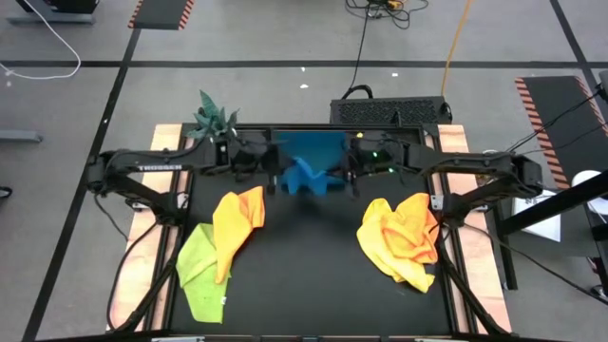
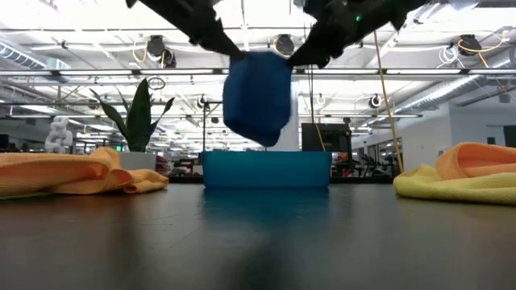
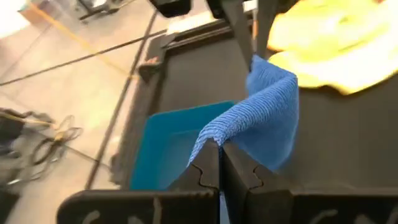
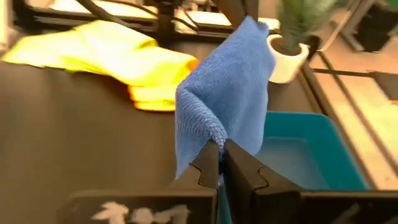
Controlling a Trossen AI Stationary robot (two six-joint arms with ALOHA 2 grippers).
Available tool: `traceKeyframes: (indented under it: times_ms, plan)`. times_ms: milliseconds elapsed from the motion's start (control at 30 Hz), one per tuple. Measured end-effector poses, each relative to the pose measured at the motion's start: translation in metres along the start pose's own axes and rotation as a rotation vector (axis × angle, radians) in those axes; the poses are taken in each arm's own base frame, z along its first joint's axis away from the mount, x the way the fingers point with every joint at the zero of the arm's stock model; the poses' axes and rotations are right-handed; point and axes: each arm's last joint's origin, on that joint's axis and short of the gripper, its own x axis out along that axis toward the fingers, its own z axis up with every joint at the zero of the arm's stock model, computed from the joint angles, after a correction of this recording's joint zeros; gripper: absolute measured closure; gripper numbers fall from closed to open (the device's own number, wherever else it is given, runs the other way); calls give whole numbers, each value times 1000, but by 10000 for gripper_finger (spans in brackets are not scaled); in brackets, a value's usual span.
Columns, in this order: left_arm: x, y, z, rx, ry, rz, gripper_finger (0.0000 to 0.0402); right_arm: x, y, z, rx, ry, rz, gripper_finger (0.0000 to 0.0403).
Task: Fold microfiber towels
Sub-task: Put the blue microfiber cloth into the blue bin
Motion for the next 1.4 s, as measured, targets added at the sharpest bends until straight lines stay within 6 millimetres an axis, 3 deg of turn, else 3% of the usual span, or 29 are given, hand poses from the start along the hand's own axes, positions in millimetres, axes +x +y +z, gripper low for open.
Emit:
traceKeyframes:
  times_ms: [200,333,567,767,1133,1400]
  plan:
    - [1,-35,1,-41,62,-118,400,-2,31,-1,52,61,101,402]
    - [9,-37,-8,-47,121,-122,400,9,31,-9,90,107,99,403]
    - [44,-5,-42,-135,252,-69,400,23,-6,-48,195,200,-138,403]
    - [62,26,-65,-192,286,-27,396,22,-38,-64,249,158,-255,403]
    - [64,65,-77,-189,221,64,398,31,-66,-76,234,128,-332,403]
    - [97,75,-119,-246,312,-11,397,51,-85,-104,264,199,-346,403]
